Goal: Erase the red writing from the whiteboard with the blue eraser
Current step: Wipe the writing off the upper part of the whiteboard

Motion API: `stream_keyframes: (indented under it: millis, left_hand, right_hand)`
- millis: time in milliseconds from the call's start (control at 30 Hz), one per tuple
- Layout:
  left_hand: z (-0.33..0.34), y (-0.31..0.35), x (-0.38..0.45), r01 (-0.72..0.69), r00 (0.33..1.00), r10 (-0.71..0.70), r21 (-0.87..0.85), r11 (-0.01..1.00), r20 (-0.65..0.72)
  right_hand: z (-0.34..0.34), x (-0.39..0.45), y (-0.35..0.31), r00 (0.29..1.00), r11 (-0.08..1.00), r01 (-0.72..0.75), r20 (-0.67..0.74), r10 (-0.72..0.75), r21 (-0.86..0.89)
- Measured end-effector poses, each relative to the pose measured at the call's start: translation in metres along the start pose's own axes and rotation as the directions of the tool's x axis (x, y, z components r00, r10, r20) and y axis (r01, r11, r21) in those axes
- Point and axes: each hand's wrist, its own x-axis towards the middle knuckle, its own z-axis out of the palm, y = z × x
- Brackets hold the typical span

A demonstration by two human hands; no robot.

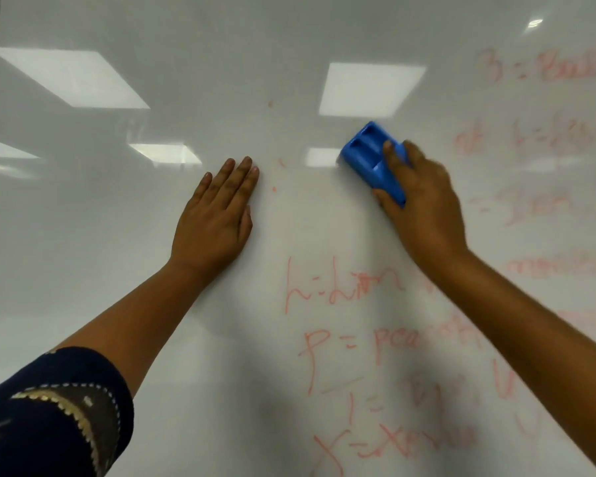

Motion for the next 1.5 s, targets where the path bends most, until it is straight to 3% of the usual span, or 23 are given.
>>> stream_keyframes:
  millis: [167,267,367,500,700,833,1033,1233,1400,1500]
  left_hand:
    - [0.0,-0.001,0.0,0.002,1.0,-0.002,-0.009,1.0,-0.008]
    - [0.0,-0.001,0.0,0.0,1.0,-0.001,-0.008,1.0,-0.004]
    - [0.0,-0.001,-0.002,0.009,1.0,-0.009,-0.007,1.0,-0.001]
    - [-0.001,0.0,-0.001,0.022,1.0,-0.022,-0.027,0.999,0.007]
    - [-0.002,0.002,-0.001,0.028,1.0,-0.028,-0.03,0.999,0.004]
    - [-0.001,0.002,-0.002,0.057,0.998,-0.06,-0.088,0.994,-0.031]
    - [-0.003,0.004,-0.003,0.123,0.989,-0.136,-0.209,0.97,-0.05]
    - [-0.005,0.001,-0.005,0.116,0.992,-0.124,-0.249,0.961,-0.018]
    - [-0.006,0.002,-0.007,0.112,0.992,-0.122,-0.223,0.968,-0.031]
    - [-0.005,0.002,-0.006,0.061,0.997,-0.068,-0.163,0.985,-0.037]
  right_hand:
    - [0.021,-0.081,-0.051,0.952,0.96,0.28,0.127,-0.277,-0.002]
    - [0.025,-0.127,-0.06,0.854,0.885,0.466,0.258,-0.453,0.012]
    - [0.021,-0.129,-0.051,0.781,0.829,0.558,0.314,-0.541,0.04]
    - [0.018,-0.075,-0.043,0.819,0.849,0.529,0.252,-0.515,0.016]
    - [0.014,0.048,-0.039,0.956,0.969,0.244,0.178,-0.232,-0.048]
    - [0.016,0.084,-0.047,0.986,0.988,0.146,0.094,-0.14,-0.054]
    - [0.029,0.037,-0.062,0.956,0.961,0.269,0.14,-0.258,-0.067]
    - [0.029,-0.011,-0.063,0.931,0.944,0.327,0.186,-0.314,-0.044]
    - [0.021,-0.027,-0.05,0.852,0.886,0.465,0.276,-0.445,-0.007]
    - [0.012,-0.005,-0.034,0.881,0.904,0.426,0.245,-0.404,-0.04]
